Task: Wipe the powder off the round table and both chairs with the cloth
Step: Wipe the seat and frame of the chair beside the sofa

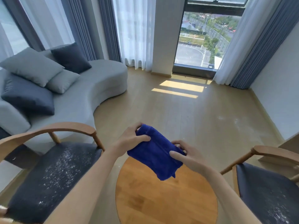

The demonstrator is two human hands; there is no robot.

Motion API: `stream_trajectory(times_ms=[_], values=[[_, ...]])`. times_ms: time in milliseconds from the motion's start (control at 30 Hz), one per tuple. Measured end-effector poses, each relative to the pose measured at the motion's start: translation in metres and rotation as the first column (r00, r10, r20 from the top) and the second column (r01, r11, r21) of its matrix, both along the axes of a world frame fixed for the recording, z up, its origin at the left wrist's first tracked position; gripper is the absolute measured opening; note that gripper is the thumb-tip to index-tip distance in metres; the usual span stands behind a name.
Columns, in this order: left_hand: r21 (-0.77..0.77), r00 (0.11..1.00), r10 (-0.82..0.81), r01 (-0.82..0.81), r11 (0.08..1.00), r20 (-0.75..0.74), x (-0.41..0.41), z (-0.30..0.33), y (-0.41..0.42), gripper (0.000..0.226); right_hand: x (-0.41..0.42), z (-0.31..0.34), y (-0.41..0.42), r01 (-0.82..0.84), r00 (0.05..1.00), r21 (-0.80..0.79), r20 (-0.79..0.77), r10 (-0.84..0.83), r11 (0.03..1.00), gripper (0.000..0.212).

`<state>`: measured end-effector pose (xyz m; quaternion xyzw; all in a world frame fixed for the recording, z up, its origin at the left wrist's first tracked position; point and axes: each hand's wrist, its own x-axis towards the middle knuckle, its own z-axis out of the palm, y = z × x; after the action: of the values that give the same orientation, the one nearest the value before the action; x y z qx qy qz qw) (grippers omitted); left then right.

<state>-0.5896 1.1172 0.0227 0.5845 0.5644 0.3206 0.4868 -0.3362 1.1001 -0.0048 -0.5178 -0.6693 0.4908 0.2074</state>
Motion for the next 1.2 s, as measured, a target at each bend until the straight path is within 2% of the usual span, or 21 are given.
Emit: stream_trajectory(times_ms=[100,200,300,333,433,533,633,733,867,933,967,1100,1200], values=[[-0.025,0.998,0.064,-0.064,0.998,0.009,-0.011,-0.008,-0.014,0.016,-0.027,-0.015,-0.005,-0.127,0.992,0.057,-0.002,0.128,0.99,0.046],[-0.091,0.984,0.174,-0.171,0.981,0.027,-0.03,-0.022,-0.034,0.019,-0.06,-0.038,-0.013,-0.231,0.971,0.119,-0.03,0.236,0.966,0.077],[-0.17,0.952,0.307,-0.3,0.939,0.014,-0.056,-0.037,-0.063,0.041,-0.101,-0.059,-0.027,-0.294,0.955,0.224,0.03,0.294,0.929,0.106],[-0.188,0.939,0.344,-0.34,0.922,-0.013,-0.067,-0.041,-0.074,0.047,-0.118,-0.066,-0.036,-0.316,0.948,0.248,0.032,0.318,0.916,0.111],[-0.221,0.901,0.429,-0.433,0.874,-0.067,-0.105,-0.053,-0.106,0.039,-0.17,-0.082,-0.069,-0.37,0.925,0.314,0.037,0.378,0.874,0.12],[-0.259,0.849,0.528,-0.517,0.816,-0.031,-0.146,-0.06,-0.137,0.021,-0.218,-0.095,-0.103,-0.372,0.923,0.388,0.061,0.38,0.843,0.121],[-0.302,0.792,0.611,-0.579,0.757,0.013,-0.187,-0.063,-0.166,0.015,-0.264,-0.106,-0.128,-0.384,0.918,0.481,0.103,0.384,0.788,0.117],[-0.345,0.746,0.665,-0.616,0.708,0.032,-0.234,-0.07,-0.193,0.025,-0.312,-0.115,-0.141,-0.423,0.901,0.533,0.157,0.405,0.733,0.106],[-0.388,0.714,0.7,-0.645,0.659,0.002,-0.31,-0.087,-0.222,0.018,-0.382,-0.119,-0.156,-0.525,0.848,0.556,0.284,0.447,0.644,0.102],[-0.43,0.71,0.703,-0.628,0.648,0.022,-0.349,-0.095,-0.232,0.033,-0.421,-0.119,-0.165,-0.554,0.831,0.555,0.333,0.445,0.62,0.101],[-0.446,0.703,0.711,-0.625,0.641,0.038,-0.367,-0.099,-0.236,0.036,-0.439,-0.119,-0.171,-0.561,0.828,0.556,0.35,0.439,0.614,0.1],[-0.475,0.624,0.774,-0.652,0.591,0.107,-0.422,-0.102,-0.244,0.025,-0.498,-0.115,-0.182,-0.56,0.828,0.558,0.354,0.434,0.612,0.099],[-0.504,0.6,0.789,-0.644,0.575,0.134,-0.455,-0.101,-0.239,0.021,-0.536,-0.112,-0.187,-0.547,0.837,0.528,0.338,0.43,0.649,0.094]])
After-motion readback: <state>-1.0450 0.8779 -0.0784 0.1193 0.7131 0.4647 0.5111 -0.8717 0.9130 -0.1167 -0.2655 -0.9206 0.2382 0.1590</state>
